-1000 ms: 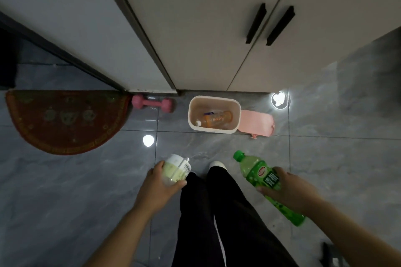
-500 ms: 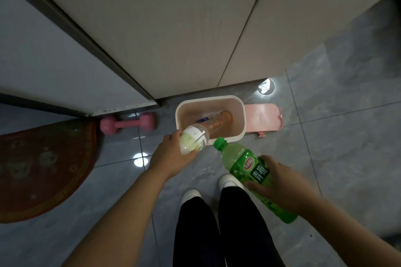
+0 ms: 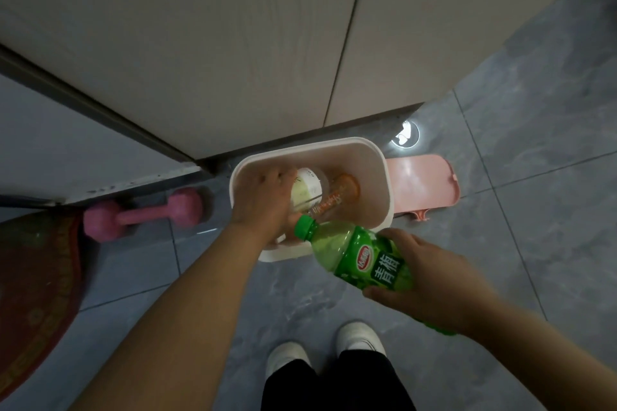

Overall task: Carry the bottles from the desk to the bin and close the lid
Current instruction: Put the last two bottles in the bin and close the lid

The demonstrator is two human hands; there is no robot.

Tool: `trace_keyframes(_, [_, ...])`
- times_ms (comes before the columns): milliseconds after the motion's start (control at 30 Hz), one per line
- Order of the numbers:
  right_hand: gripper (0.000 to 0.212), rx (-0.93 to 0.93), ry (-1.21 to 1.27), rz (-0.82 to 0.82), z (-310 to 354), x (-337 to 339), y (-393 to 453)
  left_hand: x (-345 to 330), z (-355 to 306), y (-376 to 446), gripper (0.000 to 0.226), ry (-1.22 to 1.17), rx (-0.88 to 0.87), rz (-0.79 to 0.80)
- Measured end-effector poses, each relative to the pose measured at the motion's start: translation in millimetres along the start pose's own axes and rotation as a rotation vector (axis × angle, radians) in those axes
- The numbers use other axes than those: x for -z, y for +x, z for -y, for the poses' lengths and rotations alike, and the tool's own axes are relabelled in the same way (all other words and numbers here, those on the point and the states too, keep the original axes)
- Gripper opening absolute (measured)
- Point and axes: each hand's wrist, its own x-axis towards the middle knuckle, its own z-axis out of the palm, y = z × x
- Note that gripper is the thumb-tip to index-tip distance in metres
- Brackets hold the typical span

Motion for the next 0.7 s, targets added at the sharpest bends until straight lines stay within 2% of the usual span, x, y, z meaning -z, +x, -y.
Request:
trace_keyframes(100, [0.082, 0.020, -0.020, -0.029, -5.6, -2.8, 10.6, -8.5, 1.8, 8.5, 0.078, 0.065, -0.004, -0.087])
trace_keyframes(267, [0.080, 0.081, -0.019, -0.055, 2.6, 1.1, 19.9, -9.3, 8.6, -15.7, 0.087, -0.094, 0.093, -0.077])
trace_keyframes(400, [0.076, 0.154, -0.052, -0.153, 14.5, 14.3, 33.3, -6.3, 9.7, -41.8, 0.068, -0.341, 0.112, -0.176])
trace_keyframes(500, [0.073, 0.194, -0.063, -0.143, 23.8, 23.3, 48.9, -4.9, 11.8, -57.1, 0.055, -0.507, 0.128, -0.277])
trace_keyframes(700, [0.071, 0.232, -0.114, -0.094, 39.9, 21.3, 77.3, -3.0, 17.9, -62.7, 0.047, -0.604, 0.184, -0.343])
